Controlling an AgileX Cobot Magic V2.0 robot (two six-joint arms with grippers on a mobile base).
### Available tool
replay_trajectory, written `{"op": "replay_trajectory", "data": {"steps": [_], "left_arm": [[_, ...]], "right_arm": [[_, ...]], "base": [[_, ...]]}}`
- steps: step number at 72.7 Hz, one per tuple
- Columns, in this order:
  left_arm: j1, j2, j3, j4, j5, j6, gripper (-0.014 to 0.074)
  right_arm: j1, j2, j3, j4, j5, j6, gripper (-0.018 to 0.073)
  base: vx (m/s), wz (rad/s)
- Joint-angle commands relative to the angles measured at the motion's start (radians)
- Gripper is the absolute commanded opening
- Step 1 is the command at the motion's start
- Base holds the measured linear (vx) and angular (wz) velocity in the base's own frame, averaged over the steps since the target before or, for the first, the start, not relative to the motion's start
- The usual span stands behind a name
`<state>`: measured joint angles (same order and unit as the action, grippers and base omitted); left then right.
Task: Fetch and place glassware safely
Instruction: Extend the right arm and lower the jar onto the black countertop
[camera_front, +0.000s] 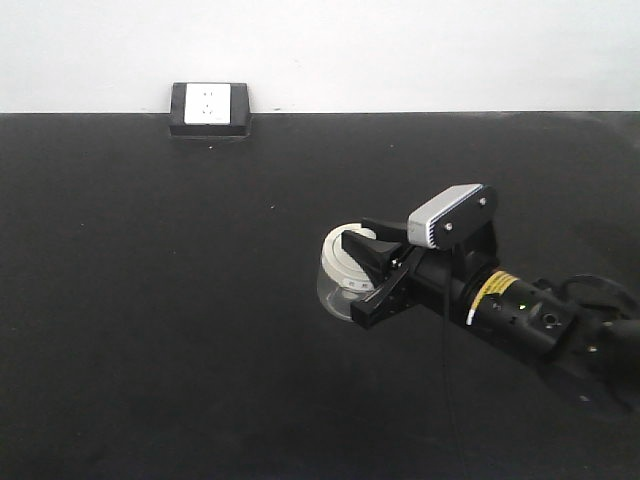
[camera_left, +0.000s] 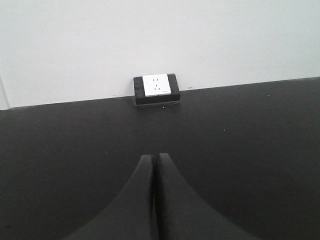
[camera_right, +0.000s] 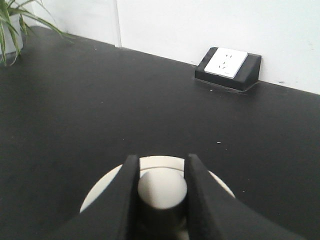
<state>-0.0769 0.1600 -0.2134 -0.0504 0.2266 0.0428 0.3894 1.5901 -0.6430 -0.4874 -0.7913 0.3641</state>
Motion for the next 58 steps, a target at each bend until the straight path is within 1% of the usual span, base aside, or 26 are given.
{"op": "replay_trajectory", "data": {"steps": [1,12,37,58], "left_arm": [[-0.008,0.014,-0.027,-0.003,-0.071,-0.004,-0.0007],[-0.008,0.014,-0.027,-0.003,-0.071,-0.004,-0.0007],[-0.008,0.014,-0.027,-0.003,-0.071,-0.004,-0.0007],[-0.008,0.014,-0.027,-0.003,-0.071,-0.004,-0.0007]], "right_arm": [[-0.002,0.04,-0.034,0.078,-0.22,-0.045,0.0007],[-0.002,0.123,-0.034,0.084,-0.287,-0.114,0.001],[-0.002,0.224,-0.034,0.088,-0.292,-0.242,0.002],[-0.002,0.289,-0.034,0.088,-0.336,-0.243,0.0036]], "base": [[0.0,0.0],[0.0,0.0],[0.0,0.0],[0.0,0.0]]}}
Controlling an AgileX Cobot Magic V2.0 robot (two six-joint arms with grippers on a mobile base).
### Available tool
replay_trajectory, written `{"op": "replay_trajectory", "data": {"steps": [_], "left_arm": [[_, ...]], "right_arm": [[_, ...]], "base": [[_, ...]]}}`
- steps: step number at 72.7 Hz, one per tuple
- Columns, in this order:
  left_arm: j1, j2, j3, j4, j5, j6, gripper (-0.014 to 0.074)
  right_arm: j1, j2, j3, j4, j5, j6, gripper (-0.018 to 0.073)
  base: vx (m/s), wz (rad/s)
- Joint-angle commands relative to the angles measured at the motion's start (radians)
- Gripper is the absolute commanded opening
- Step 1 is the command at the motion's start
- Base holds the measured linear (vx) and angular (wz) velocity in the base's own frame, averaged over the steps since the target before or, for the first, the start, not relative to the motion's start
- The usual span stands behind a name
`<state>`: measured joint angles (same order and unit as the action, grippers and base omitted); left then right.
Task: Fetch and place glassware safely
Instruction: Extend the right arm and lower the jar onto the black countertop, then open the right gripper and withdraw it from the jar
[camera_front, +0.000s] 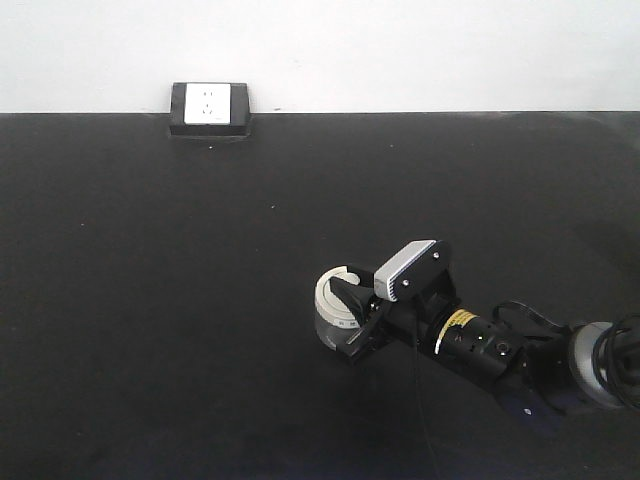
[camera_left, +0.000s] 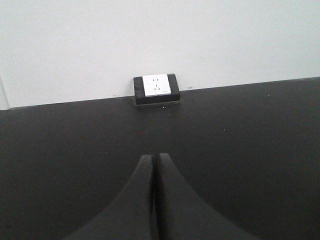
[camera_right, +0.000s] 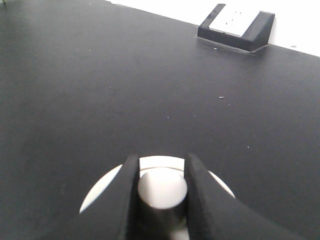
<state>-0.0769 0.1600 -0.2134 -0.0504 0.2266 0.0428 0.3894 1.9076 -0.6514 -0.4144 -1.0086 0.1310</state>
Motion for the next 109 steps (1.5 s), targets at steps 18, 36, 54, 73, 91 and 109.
{"op": "replay_trajectory", "data": {"steps": [18,36,54,73,91,109], "left_arm": [[-0.008,0.014,-0.027,-0.003,-0.071,-0.004,-0.0007],[-0.008,0.014,-0.027,-0.003,-0.071,-0.004,-0.0007],[-0.008,0.014,-0.027,-0.003,-0.071,-0.004,-0.0007],[-0.008,0.014,-0.027,-0.003,-0.071,-0.004,-0.0007],[-0.008,0.014,-0.027,-0.003,-0.071,-0.004,-0.0007],[-0.008,0.014,-0.027,-0.003,-0.071,-0.004,-0.0007]], "right_arm": [[-0.002,0.011,-0.026,0.014,-0.131,0.027,0.0123],[-0.002,-0.038,-0.026,0.006,-0.166,0.159,0.036],[-0.002,-0.219,-0.021,-0.007,0.001,0.224,0.0512],[-0.007,-0.582,0.045,0.0,0.218,0.252,0.051],[-0.007,-0.941,0.056,0.001,0.717,0.277,0.0509],[-0.005,-1.208,0.059,0.003,1.099,0.279,0.0509]], "base": [[0.0,0.0],[0.0,0.0],[0.0,0.0],[0.0,0.0],[0.0,0.0],[0.0,0.0]]}}
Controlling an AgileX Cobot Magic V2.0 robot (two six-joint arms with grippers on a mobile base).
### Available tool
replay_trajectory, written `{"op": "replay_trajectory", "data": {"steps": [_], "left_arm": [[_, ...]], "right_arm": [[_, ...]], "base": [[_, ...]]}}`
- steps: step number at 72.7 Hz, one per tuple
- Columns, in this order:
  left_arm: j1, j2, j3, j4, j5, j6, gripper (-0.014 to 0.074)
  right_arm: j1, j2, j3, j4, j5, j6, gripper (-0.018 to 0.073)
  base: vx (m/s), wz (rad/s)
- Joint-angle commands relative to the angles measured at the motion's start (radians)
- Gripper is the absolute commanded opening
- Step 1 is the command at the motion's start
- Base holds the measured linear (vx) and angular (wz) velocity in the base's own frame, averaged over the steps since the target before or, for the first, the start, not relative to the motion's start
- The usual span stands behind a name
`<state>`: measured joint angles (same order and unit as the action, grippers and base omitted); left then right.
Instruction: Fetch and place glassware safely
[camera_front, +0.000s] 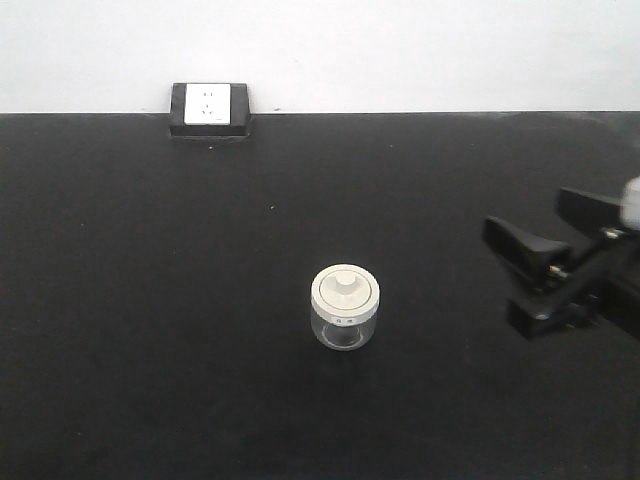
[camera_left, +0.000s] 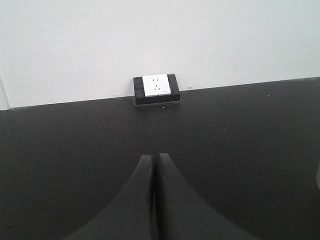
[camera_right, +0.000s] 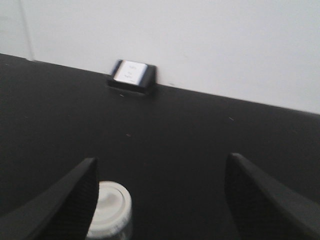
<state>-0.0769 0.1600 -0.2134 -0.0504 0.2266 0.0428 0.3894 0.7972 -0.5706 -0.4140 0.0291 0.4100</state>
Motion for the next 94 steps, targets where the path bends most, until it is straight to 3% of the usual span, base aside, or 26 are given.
{"op": "replay_trajectory", "data": {"steps": [1,24,40,50,69,77,89,94], "left_arm": [[-0.008,0.014,-0.027,-0.003,-0.071,-0.004,-0.0007],[-0.008,0.014,-0.027,-0.003,-0.071,-0.004,-0.0007],[-0.008,0.014,-0.027,-0.003,-0.071,-0.004,-0.0007],[-0.008,0.013,-0.027,-0.003,-0.068,-0.004,-0.0007],[-0.008,0.015,-0.027,-0.003,-0.064,-0.004,-0.0007],[-0.008,0.015,-0.027,-0.003,-0.064,-0.004,-0.0007],[-0.008,0.015,-0.027,-0.003,-0.064,-0.004,-0.0007],[-0.008,0.015,-0.027,-0.003,-0.064,-0.004,-0.0007]], "right_arm": [[-0.005,-0.107,-0.021,0.002,0.076,0.0,0.0509],[-0.005,-0.523,0.107,0.009,0.226,0.002,0.0509],[-0.005,-0.828,0.155,-0.017,0.428,-0.001,0.0509],[-0.002,-0.797,0.156,-0.02,0.528,-0.006,0.0509],[-0.002,-0.792,0.211,-0.08,0.45,-0.006,0.0493],[-0.002,-0.792,0.211,-0.078,0.451,-0.004,0.0393],[-0.002,-0.792,0.211,-0.07,0.451,0.002,-0.0003],[-0.002,-0.792,0.211,-0.069,0.44,0.005,-0.0013]], "base": [[0.0,0.0],[0.0,0.0],[0.0,0.0],[0.0,0.0],[0.0,0.0],[0.0,0.0],[0.0,0.0],[0.0,0.0]]}}
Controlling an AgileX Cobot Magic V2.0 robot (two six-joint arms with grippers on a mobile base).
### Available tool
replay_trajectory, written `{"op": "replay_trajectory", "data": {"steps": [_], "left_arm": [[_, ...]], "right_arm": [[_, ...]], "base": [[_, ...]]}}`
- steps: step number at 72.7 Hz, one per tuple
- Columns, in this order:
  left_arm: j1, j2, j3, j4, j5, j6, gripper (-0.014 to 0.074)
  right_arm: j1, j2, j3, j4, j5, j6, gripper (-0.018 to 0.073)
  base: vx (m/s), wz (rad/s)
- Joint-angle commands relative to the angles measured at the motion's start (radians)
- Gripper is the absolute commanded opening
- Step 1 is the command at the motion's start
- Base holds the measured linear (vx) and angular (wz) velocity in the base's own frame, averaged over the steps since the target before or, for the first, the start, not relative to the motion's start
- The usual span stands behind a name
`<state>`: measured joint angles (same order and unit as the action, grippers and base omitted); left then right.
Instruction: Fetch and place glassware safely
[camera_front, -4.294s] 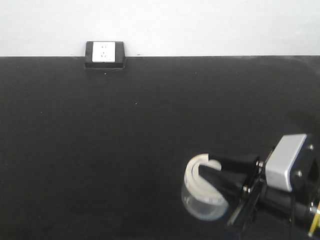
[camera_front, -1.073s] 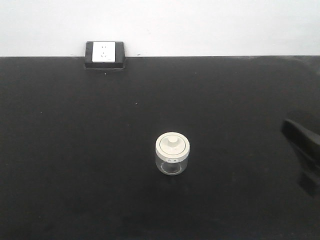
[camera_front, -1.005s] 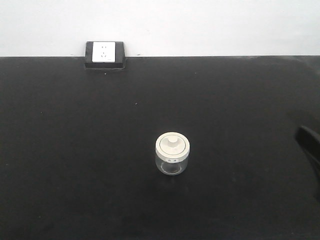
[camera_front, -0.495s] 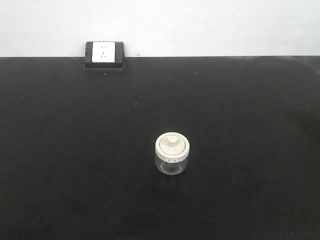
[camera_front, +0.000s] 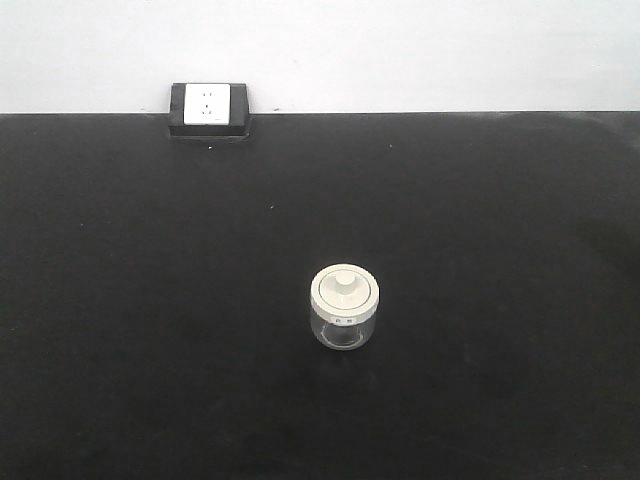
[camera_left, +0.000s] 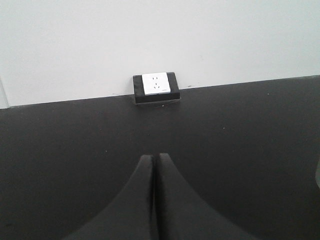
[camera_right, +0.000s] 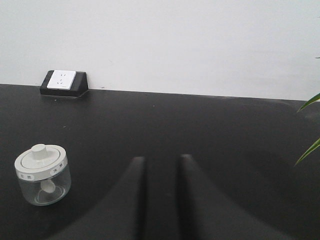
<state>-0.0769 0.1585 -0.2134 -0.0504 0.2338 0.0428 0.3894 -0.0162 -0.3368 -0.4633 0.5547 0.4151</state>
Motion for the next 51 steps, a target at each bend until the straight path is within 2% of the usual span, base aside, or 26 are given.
{"op": "replay_trajectory", "data": {"steps": [1,51], "left_arm": [[-0.008,0.016,-0.027,-0.003,-0.072,-0.004,-0.0007],[-0.008,0.016,-0.027,-0.003,-0.072,-0.004,-0.0007]], "right_arm": [[-0.002,0.022,-0.023,-0.02,-0.088,0.0,-0.0013],[-0.002,0.022,-0.023,-0.014,-0.09,0.002,-0.0008]], "base": [[0.0,0.0],[0.0,0.0]]}}
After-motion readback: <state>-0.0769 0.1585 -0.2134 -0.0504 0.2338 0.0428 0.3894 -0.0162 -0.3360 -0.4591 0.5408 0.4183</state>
